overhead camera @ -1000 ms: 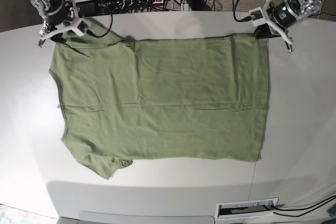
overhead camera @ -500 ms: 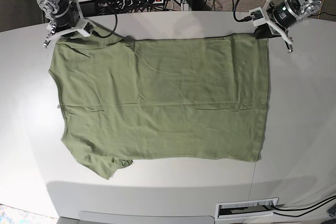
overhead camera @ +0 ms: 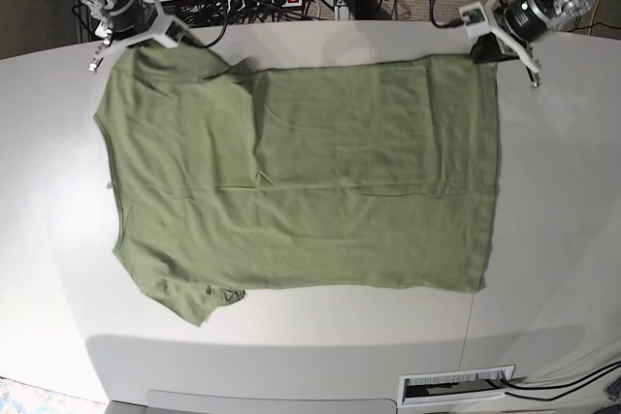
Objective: Fold the T-shirt properly
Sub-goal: 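Grasp the shirt's shoulder corners with both grippers, then lift both shoulder corners and drag the shirt toward the robot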
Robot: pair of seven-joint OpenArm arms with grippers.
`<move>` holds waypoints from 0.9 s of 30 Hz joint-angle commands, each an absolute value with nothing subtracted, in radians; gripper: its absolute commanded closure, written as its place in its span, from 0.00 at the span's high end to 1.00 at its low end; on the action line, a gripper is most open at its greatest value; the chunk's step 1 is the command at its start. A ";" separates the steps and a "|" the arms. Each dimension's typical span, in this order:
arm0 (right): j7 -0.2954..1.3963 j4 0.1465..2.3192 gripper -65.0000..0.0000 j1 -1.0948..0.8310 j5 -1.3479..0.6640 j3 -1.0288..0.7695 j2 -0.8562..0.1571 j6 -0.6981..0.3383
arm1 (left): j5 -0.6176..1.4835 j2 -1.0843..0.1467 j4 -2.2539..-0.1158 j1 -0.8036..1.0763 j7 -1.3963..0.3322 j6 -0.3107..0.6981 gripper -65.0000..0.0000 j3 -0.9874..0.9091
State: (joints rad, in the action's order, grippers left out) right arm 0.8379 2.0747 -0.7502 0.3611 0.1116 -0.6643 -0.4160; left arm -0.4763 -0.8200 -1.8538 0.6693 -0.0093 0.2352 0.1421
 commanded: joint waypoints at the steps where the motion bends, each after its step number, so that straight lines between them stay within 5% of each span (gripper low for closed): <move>1: 0.846 2.110 0.00 -0.766 0.368 0.104 -0.679 -0.410 | -0.490 -0.838 -1.864 0.700 -0.029 0.257 0.00 0.142; 14: 0.895 2.170 0.00 -0.934 0.494 0.093 -0.682 -0.408 | -0.665 -0.931 -1.907 0.915 -0.106 0.078 0.00 0.142; 23: 0.841 2.329 0.00 -1.014 0.419 -0.099 -0.681 -0.406 | -0.834 -0.950 -1.916 0.942 -0.166 -0.218 0.00 0.142; 27: 0.825 2.348 0.00 -1.008 0.374 -0.151 -0.681 -0.406 | -0.842 -0.950 -1.918 0.882 -0.165 -0.250 0.00 0.142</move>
